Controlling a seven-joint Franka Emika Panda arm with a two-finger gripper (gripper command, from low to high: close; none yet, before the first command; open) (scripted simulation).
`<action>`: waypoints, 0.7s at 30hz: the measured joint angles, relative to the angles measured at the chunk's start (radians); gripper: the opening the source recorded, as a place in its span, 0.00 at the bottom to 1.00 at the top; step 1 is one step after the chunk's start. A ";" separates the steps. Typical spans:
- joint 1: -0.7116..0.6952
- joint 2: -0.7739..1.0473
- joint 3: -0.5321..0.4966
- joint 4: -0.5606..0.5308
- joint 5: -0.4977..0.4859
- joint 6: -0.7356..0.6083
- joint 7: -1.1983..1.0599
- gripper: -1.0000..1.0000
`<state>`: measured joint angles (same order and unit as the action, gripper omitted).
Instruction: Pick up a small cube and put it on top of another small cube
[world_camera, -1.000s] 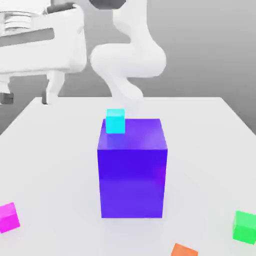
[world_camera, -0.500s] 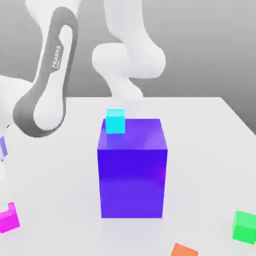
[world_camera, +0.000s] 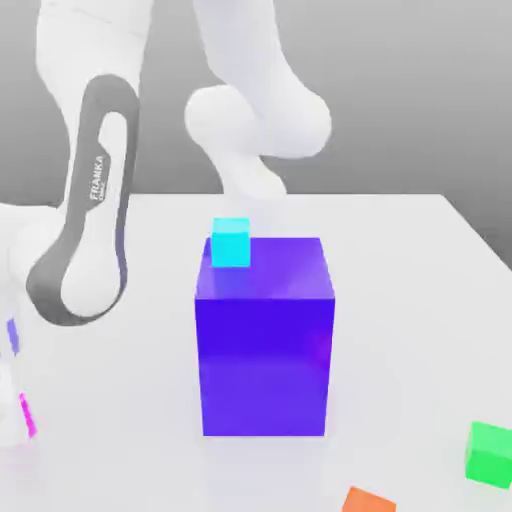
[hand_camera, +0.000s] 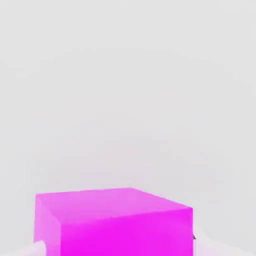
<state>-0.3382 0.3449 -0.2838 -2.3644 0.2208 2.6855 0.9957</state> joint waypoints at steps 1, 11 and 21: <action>0.026 -0.009 0.016 0.000 -0.012 -0.011 0.004 0.00; 0.311 -0.051 0.227 0.013 -0.126 -0.073 0.034 0.00; 0.593 -0.105 0.436 0.020 -0.254 -0.118 0.075 0.00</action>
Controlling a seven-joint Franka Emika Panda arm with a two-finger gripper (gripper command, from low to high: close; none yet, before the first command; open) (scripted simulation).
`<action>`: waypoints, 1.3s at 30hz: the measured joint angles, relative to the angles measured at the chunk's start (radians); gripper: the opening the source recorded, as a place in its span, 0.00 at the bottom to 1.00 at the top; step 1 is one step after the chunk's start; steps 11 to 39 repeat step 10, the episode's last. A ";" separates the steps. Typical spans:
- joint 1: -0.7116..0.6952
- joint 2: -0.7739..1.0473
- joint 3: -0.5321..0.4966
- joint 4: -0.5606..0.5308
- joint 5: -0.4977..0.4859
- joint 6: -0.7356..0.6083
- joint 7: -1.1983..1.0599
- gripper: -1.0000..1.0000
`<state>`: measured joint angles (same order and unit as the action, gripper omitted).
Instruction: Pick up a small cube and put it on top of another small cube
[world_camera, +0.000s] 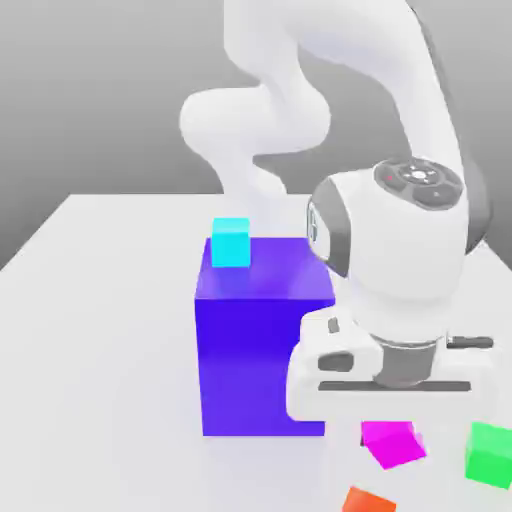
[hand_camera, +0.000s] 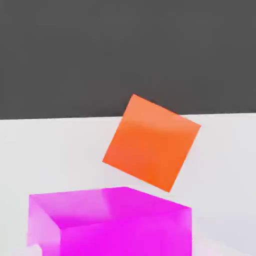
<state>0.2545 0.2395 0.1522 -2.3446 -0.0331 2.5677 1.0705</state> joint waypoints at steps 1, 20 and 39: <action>0.030 -0.007 0.023 0.001 -0.015 -0.005 0.005 0.00; 0.133 0.120 0.034 0.023 -0.109 0.104 0.059 1.00; 0.133 0.120 0.034 0.023 -0.109 0.104 0.059 1.00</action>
